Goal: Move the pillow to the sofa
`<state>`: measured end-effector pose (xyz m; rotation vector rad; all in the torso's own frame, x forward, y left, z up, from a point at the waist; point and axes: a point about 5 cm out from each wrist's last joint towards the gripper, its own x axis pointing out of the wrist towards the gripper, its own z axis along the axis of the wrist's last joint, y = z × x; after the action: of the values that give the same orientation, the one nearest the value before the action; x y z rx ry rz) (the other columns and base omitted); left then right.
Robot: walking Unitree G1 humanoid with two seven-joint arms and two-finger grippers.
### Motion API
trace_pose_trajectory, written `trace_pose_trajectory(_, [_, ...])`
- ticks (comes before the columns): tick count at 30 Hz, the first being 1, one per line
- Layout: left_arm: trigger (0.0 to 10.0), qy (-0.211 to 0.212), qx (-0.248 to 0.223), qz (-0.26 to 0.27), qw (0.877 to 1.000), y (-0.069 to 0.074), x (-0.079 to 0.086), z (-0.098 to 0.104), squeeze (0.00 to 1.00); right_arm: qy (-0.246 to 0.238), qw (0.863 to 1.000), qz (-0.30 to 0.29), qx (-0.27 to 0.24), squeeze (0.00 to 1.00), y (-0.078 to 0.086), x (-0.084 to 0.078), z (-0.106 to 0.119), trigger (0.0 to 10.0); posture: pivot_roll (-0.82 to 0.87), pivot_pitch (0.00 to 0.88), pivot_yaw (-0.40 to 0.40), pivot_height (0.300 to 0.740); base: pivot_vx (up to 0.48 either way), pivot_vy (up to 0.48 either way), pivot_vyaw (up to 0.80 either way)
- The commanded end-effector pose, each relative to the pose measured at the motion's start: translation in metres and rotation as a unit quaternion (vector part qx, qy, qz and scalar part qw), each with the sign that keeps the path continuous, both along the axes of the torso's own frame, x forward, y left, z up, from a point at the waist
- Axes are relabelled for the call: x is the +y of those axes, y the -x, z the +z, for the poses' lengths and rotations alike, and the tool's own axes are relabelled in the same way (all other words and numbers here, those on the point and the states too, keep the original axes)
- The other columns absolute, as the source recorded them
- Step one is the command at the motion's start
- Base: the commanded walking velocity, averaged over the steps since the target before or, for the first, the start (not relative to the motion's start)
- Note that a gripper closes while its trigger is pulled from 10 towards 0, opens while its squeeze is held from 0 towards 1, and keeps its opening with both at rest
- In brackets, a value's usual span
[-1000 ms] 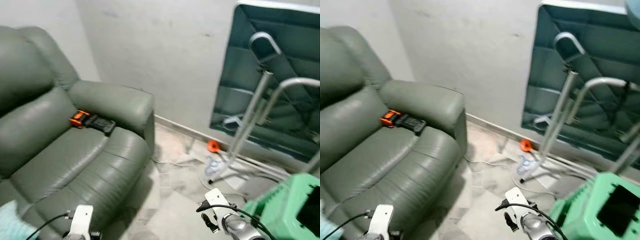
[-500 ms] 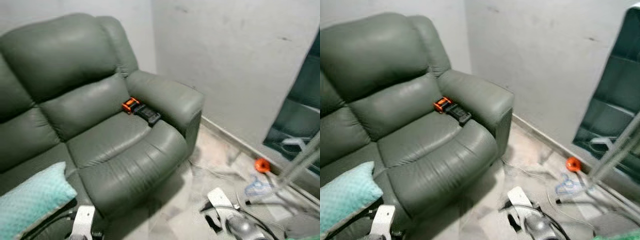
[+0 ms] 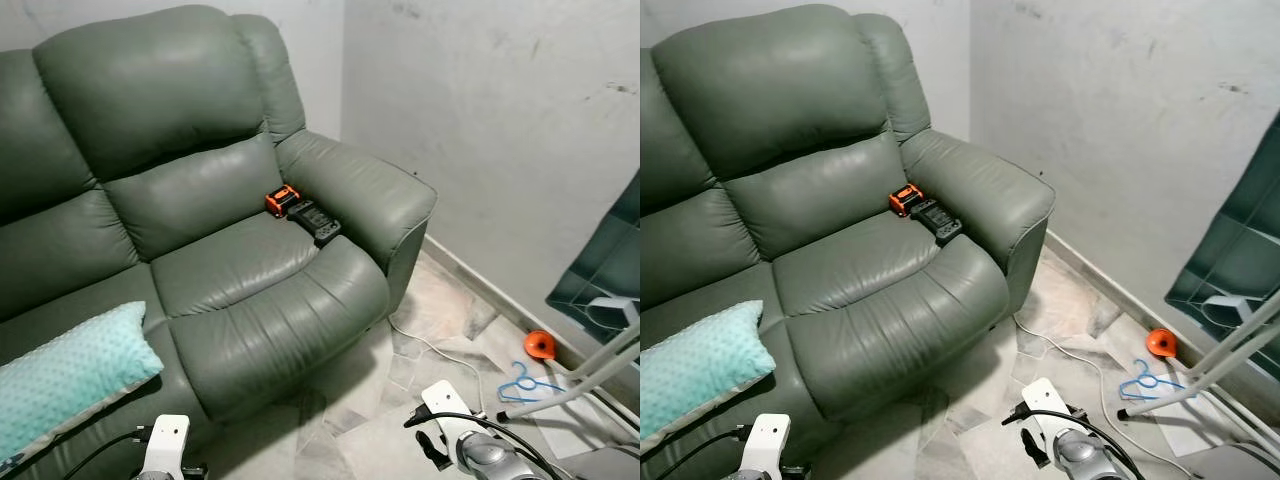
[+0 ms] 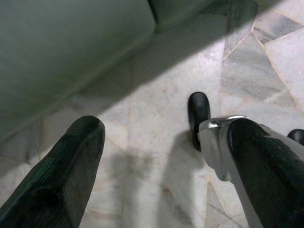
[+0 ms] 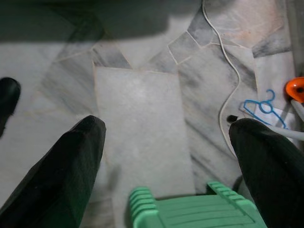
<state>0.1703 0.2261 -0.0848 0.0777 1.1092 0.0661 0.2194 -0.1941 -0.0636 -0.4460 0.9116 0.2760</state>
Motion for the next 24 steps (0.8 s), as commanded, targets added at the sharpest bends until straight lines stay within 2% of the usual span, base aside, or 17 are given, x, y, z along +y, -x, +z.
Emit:
trace_pose_trajectory(1, [10.0, -0.003, -0.001, 0.002, 1.0, -0.0004, 0.0046, 0.0013, 0.0, -0.005, 1.0, -0.003, -0.005, 0.0, -0.0033, 0.003, 0.0015, 10.0, -0.06, 0.0, 0.043, 0.74, 0.0, 0.0, 0.0])
trace_pose_trajectory(24, [10.0, -0.006, -0.005, 0.0, 1.0, -0.0006, 0.0034, 0.0011, 0.0, 0.002, 1.0, -0.015, -0.012, 0.0, -0.0049, -0.0004, 0.0029, 10.0, -0.06, 0.0, 0.041, 0.74, 0.0, 0.0, 0.0])
